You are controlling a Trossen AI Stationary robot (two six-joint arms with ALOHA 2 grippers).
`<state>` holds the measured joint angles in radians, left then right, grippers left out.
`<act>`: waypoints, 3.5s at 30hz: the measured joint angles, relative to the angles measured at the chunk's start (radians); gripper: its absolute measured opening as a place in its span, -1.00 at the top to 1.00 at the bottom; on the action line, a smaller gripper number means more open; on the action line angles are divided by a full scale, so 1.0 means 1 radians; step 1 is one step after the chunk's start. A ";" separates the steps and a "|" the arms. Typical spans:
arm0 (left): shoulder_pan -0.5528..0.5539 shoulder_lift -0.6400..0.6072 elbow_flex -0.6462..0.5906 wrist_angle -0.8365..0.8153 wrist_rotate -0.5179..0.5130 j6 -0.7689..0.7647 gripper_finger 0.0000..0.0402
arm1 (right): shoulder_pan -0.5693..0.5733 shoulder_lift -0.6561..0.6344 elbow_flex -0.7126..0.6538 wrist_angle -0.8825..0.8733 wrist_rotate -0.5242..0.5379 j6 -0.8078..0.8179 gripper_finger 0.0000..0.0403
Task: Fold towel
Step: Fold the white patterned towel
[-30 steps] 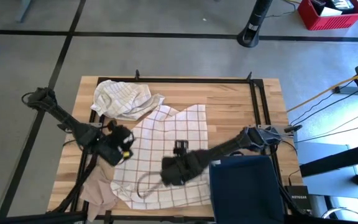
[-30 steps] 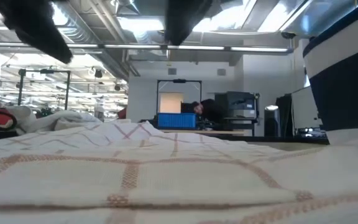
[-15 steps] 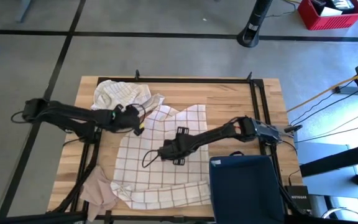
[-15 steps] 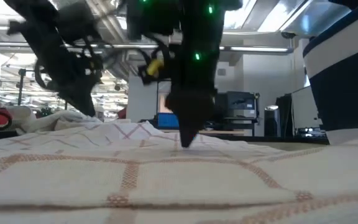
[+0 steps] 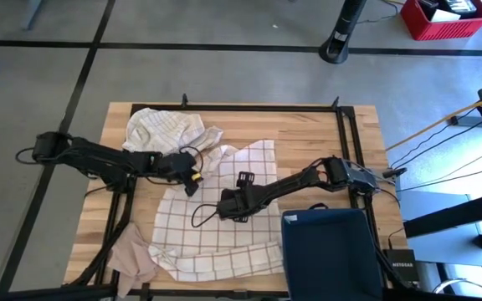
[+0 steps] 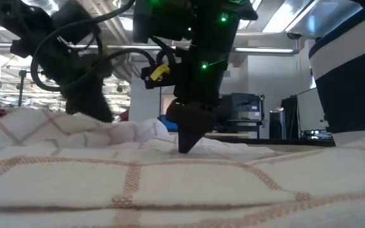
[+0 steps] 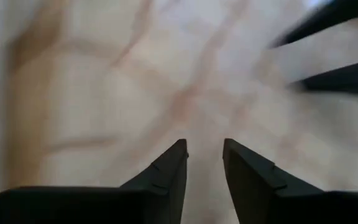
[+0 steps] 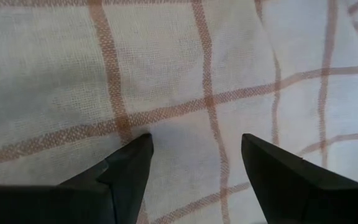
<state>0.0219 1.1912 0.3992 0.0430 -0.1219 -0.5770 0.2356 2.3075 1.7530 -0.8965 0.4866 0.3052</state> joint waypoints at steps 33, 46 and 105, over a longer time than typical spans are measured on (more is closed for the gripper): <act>-0.075 0.050 -0.001 -0.048 -0.148 -0.001 0.67 | -0.053 -0.198 -0.406 0.549 -0.210 -0.014 -0.26; -0.264 0.327 0.020 0.256 -0.064 -0.148 0.67 | -0.053 -0.198 -0.455 0.624 -0.195 -0.014 -0.26; 0.092 0.045 0.318 -0.861 -0.523 0.217 0.95 | -0.052 -0.198 -0.457 0.661 -0.211 -0.046 -0.26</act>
<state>0.1139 1.2358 0.7177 -0.8182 -0.6449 -0.3603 0.1837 2.1098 1.2957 -0.2360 0.2756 0.2596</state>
